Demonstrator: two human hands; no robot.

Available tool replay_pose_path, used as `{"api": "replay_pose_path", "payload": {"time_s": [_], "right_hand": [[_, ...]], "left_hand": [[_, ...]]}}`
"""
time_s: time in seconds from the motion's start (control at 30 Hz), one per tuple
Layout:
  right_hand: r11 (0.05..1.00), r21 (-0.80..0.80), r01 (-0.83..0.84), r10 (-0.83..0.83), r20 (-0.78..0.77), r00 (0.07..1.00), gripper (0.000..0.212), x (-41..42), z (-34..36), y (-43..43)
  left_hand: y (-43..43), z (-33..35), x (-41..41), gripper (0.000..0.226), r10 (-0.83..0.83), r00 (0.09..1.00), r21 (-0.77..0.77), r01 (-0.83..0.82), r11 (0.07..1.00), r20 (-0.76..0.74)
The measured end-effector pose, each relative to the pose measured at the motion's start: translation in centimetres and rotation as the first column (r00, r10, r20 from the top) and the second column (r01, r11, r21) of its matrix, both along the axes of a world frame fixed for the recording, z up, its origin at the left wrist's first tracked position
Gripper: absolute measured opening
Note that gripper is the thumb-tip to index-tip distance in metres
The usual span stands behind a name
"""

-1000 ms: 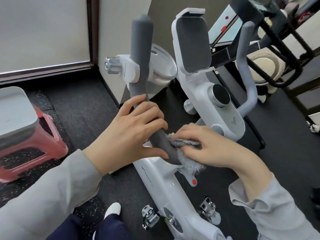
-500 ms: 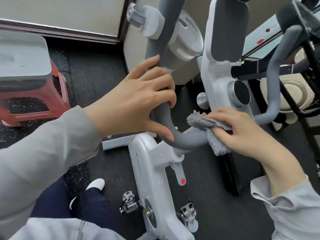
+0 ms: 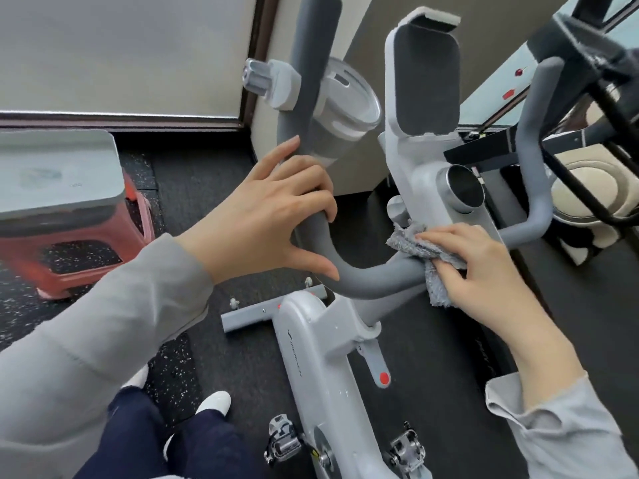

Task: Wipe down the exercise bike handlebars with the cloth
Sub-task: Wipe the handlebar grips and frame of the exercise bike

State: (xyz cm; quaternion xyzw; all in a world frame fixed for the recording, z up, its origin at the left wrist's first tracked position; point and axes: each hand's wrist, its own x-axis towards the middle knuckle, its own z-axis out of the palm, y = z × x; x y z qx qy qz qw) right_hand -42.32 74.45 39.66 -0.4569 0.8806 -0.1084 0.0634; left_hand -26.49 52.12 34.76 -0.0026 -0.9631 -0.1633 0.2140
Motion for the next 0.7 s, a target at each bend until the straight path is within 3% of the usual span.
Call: {"api": "replay_pose_path", "payload": {"time_s": [0.13,0.33,0.53,0.7], "right_hand": [[0.973,-0.194,0.129,-0.134,-0.009,0.991,0.039,2.8,-0.7,0.5],[0.743,-0.580,0.335,-0.405,0.008,0.914,0.037,10.4,-2.5,1.0],[0.560,-0.644,0.522,-0.576,0.150,0.804,0.036,20.0,-4.7,2.0],[0.450,-0.616,0.646,-0.695,0.212,0.687,0.036,27.9,-7.0,2.6]], "left_hand": [[0.1,0.1,0.1,0.066,-0.014,1.000,-0.039,0.013,0.999,-0.015],[-0.5,0.7,1.2,0.064,-0.101,0.995,-0.057,0.101,0.993,-0.004],[1.4,-1.1,6.4,0.054,-0.308,0.951,-0.041,0.307,0.951,-0.020],[3.0,-6.0,12.0,0.056,-0.446,0.878,-0.016,0.455,0.890,0.172]]}}
